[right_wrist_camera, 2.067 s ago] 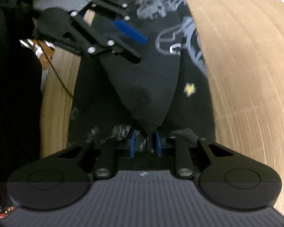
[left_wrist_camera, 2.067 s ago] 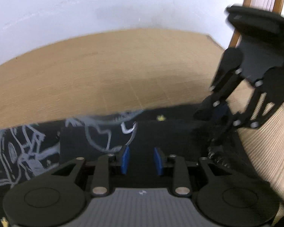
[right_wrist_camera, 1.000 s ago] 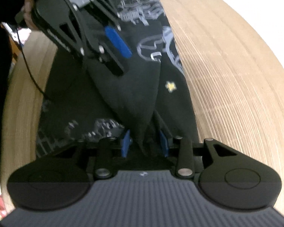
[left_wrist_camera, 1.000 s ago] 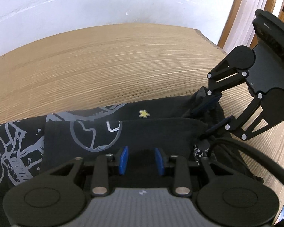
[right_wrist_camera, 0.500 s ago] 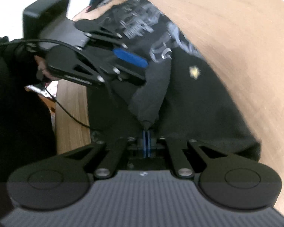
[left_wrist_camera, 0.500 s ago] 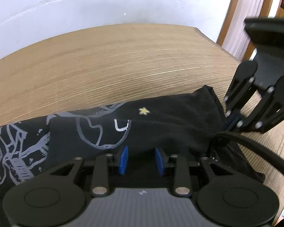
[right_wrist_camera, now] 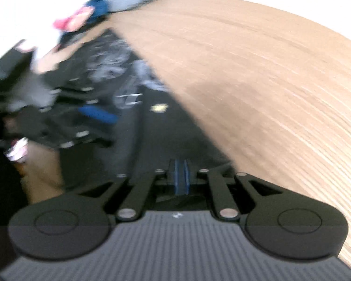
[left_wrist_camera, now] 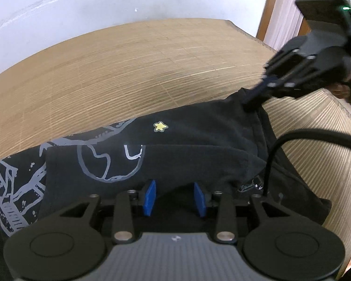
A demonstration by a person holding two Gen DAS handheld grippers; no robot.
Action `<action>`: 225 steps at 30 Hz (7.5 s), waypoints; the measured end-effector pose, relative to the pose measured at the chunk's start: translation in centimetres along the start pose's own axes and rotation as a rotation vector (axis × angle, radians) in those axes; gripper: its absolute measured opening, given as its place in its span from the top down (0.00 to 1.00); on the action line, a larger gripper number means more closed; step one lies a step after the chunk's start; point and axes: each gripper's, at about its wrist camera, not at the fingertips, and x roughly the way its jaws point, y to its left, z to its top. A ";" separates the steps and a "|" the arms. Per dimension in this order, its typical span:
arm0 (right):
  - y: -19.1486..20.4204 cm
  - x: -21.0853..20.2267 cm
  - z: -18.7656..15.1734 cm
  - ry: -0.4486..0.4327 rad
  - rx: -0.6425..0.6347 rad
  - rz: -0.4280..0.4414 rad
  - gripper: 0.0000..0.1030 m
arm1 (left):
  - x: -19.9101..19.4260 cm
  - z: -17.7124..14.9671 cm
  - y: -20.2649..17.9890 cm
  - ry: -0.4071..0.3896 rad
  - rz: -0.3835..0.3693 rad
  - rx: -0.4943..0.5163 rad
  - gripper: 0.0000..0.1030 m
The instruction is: Fold clothes
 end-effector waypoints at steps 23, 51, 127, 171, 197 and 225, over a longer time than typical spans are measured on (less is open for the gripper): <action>7.8 0.4 -2.6 -0.239 0.287 -0.194 0.66 | -4.9 -2.8 1.1 -0.038 0.049 -0.054 0.58; 37.1 16.0 9.9 -0.306 0.322 -0.317 0.50 | -22.9 -21.6 31.1 -0.086 0.239 -0.357 0.54; 35.2 28.2 25.2 -0.655 0.800 -0.054 0.89 | -23.7 -22.5 37.4 -0.310 -0.069 -0.262 0.90; 32.3 21.0 11.3 -0.389 0.607 -0.147 0.65 | -12.2 -17.1 32.0 -0.067 -0.132 -0.175 0.62; 33.1 18.4 14.4 -0.469 0.514 -0.284 0.55 | -13.7 -16.1 35.6 -0.068 -0.098 -0.225 0.55; 45.2 25.2 11.5 -0.387 0.464 -0.467 0.54 | -7.5 -7.9 44.8 -0.043 -0.128 -0.105 0.51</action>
